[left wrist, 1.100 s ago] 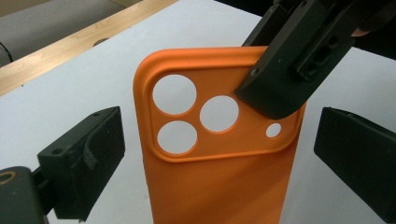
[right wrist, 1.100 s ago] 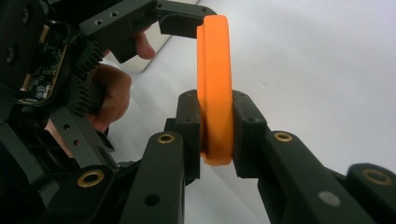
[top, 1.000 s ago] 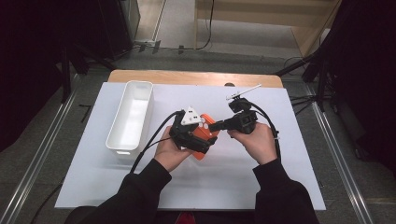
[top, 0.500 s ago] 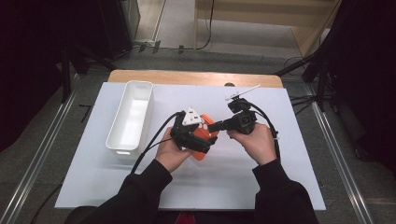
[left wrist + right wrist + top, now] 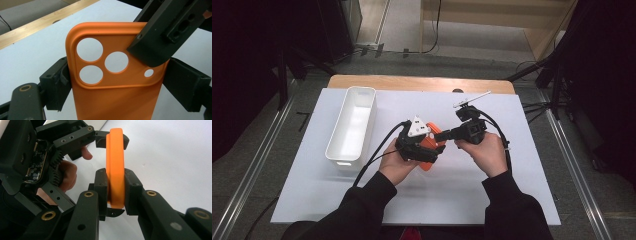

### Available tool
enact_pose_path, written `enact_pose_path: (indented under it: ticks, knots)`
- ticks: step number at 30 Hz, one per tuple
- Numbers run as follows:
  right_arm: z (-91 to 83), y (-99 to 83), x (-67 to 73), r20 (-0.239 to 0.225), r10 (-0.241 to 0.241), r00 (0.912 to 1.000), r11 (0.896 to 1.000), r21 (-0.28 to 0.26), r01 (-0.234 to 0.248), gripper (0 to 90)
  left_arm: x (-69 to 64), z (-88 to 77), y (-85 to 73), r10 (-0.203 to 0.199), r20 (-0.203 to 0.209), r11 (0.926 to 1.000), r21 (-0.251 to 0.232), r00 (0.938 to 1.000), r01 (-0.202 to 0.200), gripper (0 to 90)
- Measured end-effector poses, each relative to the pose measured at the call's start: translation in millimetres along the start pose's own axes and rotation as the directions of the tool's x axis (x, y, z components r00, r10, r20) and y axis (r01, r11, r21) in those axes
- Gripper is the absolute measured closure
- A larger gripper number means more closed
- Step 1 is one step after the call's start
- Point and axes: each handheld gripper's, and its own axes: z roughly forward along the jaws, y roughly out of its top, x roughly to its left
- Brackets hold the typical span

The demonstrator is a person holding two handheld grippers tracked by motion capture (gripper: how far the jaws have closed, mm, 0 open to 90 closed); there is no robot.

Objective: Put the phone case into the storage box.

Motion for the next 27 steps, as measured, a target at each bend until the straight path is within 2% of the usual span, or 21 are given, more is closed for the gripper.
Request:
enact_pose_path:
  ticks: [10,18,23,27]
  knots:
    - [0.7,0.0,-0.3,-0.011,0.0,0.9999,1.0,-0.005,0.0,74.2,0.2,-1.8,1.0,-0.012,0.001,0.9999,0.012,0.9999,0.012,15.8]
    - [-1.8,-0.2,1.1,-0.024,-0.007,0.9997,1.0,-0.015,0.007,73.1,-0.2,-4.7,4.0,-0.028,0.017,0.9995,0.017,0.9995,0.027,15.9]
    - [-4.1,-0.5,2.0,-0.029,-0.008,0.9995,1.0,-0.019,0.008,69.8,-2.5,-5.8,6.0,-0.022,0.022,0.9995,0.022,0.9995,0.021,15.9]
    - [-6.5,-0.8,2.5,-0.025,-0.016,0.9996,0.999,-0.034,0.016,65.3,-2.0,-5.2,5.8,-0.032,0.021,0.9993,0.022,0.9993,0.032,15.9]
